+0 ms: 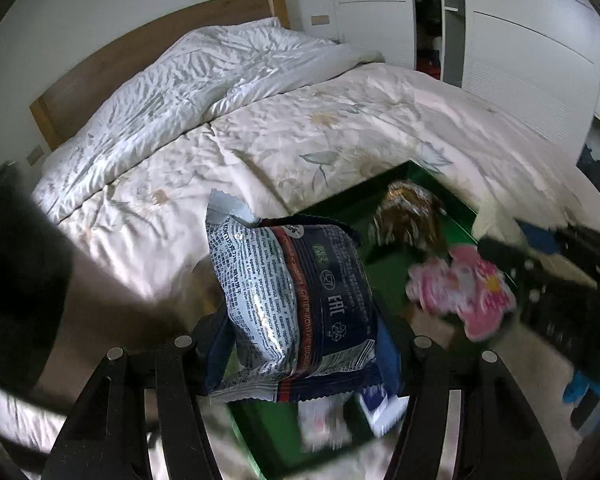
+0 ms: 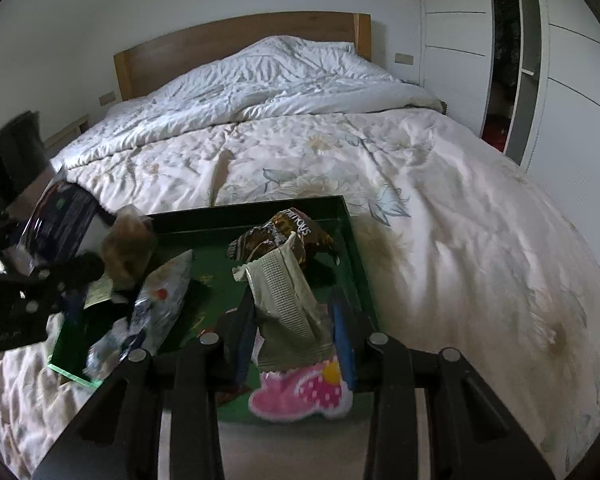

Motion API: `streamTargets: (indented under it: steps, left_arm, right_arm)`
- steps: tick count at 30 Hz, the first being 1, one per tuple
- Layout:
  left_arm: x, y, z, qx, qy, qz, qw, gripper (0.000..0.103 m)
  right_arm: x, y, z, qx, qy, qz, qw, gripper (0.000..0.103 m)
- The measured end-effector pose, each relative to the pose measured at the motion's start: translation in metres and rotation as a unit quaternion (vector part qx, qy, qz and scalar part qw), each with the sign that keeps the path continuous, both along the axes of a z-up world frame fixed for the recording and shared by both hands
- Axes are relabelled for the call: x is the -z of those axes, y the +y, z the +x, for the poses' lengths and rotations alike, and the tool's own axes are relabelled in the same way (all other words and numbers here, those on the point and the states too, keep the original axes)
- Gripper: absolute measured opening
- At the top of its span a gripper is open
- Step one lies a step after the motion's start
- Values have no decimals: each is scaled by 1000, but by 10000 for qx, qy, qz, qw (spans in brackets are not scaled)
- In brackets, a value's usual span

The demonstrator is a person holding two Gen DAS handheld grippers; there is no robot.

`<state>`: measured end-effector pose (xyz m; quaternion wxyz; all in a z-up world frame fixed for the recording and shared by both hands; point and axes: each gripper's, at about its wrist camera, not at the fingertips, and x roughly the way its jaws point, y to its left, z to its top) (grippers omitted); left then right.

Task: Organize snacks
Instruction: 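Carry the biscuit pack with the left tool while the right tool carries the green bar to the tray, then open both tools to drop the biscuit pack and green bar into the tray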

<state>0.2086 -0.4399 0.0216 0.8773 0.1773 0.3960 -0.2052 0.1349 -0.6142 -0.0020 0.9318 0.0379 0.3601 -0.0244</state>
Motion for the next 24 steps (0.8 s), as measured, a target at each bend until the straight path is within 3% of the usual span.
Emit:
streamTargets:
  steps: [15, 24]
  left_arm:
    - [46, -41, 44, -77, 264, -5, 9996, 55]
    - [59, -49, 52, -77, 299, 71, 9995, 55]
  right_arm:
    - [45, -14, 58, 164, 778, -397, 9960, 8]
    - [58, -10, 62, 133, 875, -409, 9952, 8]
